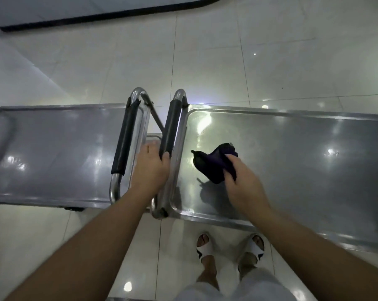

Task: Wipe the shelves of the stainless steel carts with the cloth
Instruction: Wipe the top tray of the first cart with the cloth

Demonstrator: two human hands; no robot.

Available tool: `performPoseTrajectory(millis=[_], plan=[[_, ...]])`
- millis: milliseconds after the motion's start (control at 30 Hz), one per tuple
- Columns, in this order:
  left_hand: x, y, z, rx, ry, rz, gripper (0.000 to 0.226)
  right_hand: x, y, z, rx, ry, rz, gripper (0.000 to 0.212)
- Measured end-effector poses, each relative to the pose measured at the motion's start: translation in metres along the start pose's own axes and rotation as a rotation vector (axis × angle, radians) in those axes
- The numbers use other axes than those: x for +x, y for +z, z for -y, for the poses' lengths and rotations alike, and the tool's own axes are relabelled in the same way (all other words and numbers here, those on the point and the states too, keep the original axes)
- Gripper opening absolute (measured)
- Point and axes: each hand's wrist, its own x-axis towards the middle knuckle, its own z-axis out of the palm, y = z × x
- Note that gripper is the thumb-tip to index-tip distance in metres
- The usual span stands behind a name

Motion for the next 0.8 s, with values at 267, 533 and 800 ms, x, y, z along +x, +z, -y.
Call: performPoseTrajectory(millis=[267, 533, 800], plan=[[0.026, 0.023, 0.016, -0.191, -0.101, 0.126, 0.016, -0.053, 0.098, -0.067, -0.580, -0.347, 0.672, 0.057], [0.029, 0.035, 0.027, -0.344, -0.188, 0.193, 0.037, -0.043, 0.150, -0.090, -0.671, -0.391, 0.413, 0.067], [0.030, 0.047, 0.036, -0.272, -0.134, 0.119, 0.041, 0.017, 0.205, -0.065, -0.661, -0.721, 0.523, 0.054]])
